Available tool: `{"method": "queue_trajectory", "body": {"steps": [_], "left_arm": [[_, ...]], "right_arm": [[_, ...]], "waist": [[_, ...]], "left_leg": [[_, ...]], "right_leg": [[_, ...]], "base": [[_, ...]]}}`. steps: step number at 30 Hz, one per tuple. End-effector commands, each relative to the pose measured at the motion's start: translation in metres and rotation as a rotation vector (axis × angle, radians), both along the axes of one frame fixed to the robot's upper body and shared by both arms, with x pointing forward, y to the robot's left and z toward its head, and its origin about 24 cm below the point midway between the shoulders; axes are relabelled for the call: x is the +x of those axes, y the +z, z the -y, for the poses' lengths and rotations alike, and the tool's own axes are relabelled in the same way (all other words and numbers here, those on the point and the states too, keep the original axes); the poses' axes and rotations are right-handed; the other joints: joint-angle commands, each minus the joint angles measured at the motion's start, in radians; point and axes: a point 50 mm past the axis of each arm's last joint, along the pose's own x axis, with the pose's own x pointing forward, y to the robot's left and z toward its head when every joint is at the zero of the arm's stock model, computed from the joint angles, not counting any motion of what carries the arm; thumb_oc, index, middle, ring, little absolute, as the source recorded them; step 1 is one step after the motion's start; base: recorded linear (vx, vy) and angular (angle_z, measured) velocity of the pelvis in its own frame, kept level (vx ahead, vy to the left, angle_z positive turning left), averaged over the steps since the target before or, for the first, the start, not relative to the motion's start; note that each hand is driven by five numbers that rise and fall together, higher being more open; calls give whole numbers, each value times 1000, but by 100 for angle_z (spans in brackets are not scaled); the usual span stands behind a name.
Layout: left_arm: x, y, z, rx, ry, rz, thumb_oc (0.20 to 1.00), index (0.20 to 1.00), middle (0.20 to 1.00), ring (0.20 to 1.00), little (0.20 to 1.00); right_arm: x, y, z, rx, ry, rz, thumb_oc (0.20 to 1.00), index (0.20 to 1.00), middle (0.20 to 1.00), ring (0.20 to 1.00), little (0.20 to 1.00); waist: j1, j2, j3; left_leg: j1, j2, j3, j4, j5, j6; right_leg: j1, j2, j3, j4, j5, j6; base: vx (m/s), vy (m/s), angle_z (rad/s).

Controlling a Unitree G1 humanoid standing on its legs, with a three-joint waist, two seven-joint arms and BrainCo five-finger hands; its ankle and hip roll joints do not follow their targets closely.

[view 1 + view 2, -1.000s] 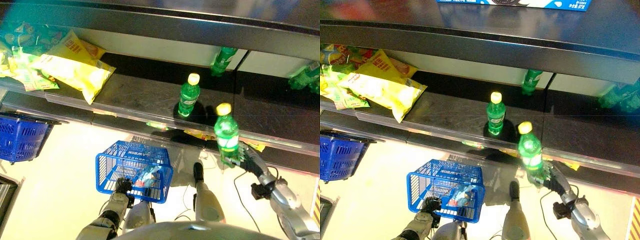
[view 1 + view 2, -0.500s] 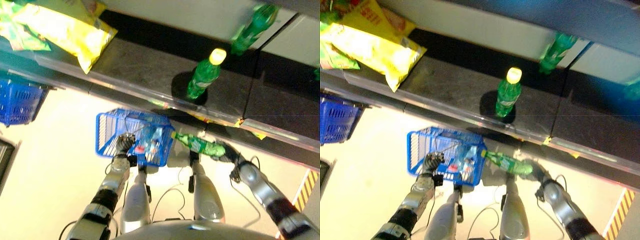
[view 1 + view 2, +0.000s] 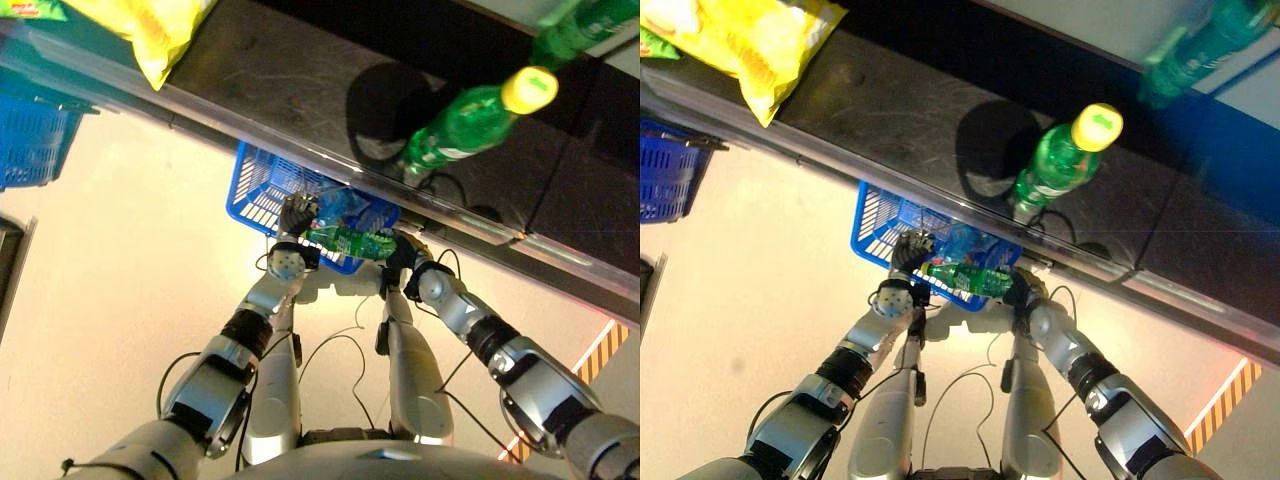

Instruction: Pick up the snacks into the basket

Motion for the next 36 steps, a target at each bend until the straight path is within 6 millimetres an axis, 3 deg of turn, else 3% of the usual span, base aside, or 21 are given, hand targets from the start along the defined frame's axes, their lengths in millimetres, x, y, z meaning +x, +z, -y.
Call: {"method": "queue_trajectory", "body": {"steps": [1,5,8,13,15,19,20,21,28,31,36], "left_arm": [[-1,45,45,-116,-155,165,200,200,200,200,200],[-13,54,73,-152,-251,189,200,200,200,200,200],[-19,63,82,-188,-290,216,200,200,200,200,200],[-30,75,91,-247,-353,253,200,200,200,200,200],[-39,84,94,-282,-400,281,200,200,200,200,200],[-42,91,96,-295,-420,304,200,200,200,200,200],[-41,96,95,-310,-416,319,200,200,200,200,200],[-41,96,95,-310,-416,319,200,200,200,200,200],[-43,98,99,-341,-447,300,200,200,200,200,200],[-42,94,98,-370,-447,266,200,200,200,200,200],[-37,89,90,-381,-408,243,200,200,200,200,200]], "right_arm": [[11,26,-28,142,35,112,200,200,200,200,200],[28,43,-35,228,-49,145,200,200,200,200,200],[40,59,-33,252,-93,173,200,200,200,200,200],[54,77,-23,261,-180,208,200,200,200,200,200],[60,86,-8,252,-262,242,200,200,200,200,200],[62,94,-3,255,-290,282,200,200,200,200,200],[62,99,-4,282,-282,312,438,438,438,438,438],[62,99,-4,282,-282,313,1000,1000,1000,1000,1000],[63,92,1,165,-259,260,1000,1000,1000,1000,1000],[57,74,2,100,-248,218,1000,1000,1000,1000,1000],[46,51,-3,154,-255,160,1000,1000,1000,1000,1000]], "waist": [[3,2,8],[30,31,8],[49,48,8],[83,79,8],[107,109,8],[120,127,8],[122,131,8],[121,131,8],[136,128,8],[138,119,8],[131,101,8]], "left_leg": [[-63,-92,3,19,-3,65],[-128,-104,-6,34,1,70],[-159,-112,-15,37,3,71],[-192,-122,-25,29,13,70],[-210,-131,-32,18,19,70],[-222,-137,-36,12,23,71],[-232,-140,-39,7,26,69],[-232,-140,-39,7,27,69],[-224,-150,-49,-2,28,70],[-196,-150,-56,-13,26,70],[-171,-150,-61,-19,27,71]], "right_leg": [[-47,23,25,97,-84,28],[-107,12,21,116,-84,29],[-132,7,14,115,-78,32],[-156,1,4,104,-70,37],[-169,-7,-7,96,-63,43],[-181,-12,-12,87,-55,49],[-189,-16,-17,82,-50,52],[-189,-16,-17,82,-50,52],[-171,-24,-34,72,-46,59],[-136,-27,-48,64,-47,65],[-106,-30,-56,61,-46,67]], "base": [[-21,26,23],[-13,18,5],[-14,14,12],[-9,10,7],[-8,43,9],[-10,35,15],[-11,37,4],[-10,30,2],[3,11,4],[2,5,11],[-4,6,9]]}}
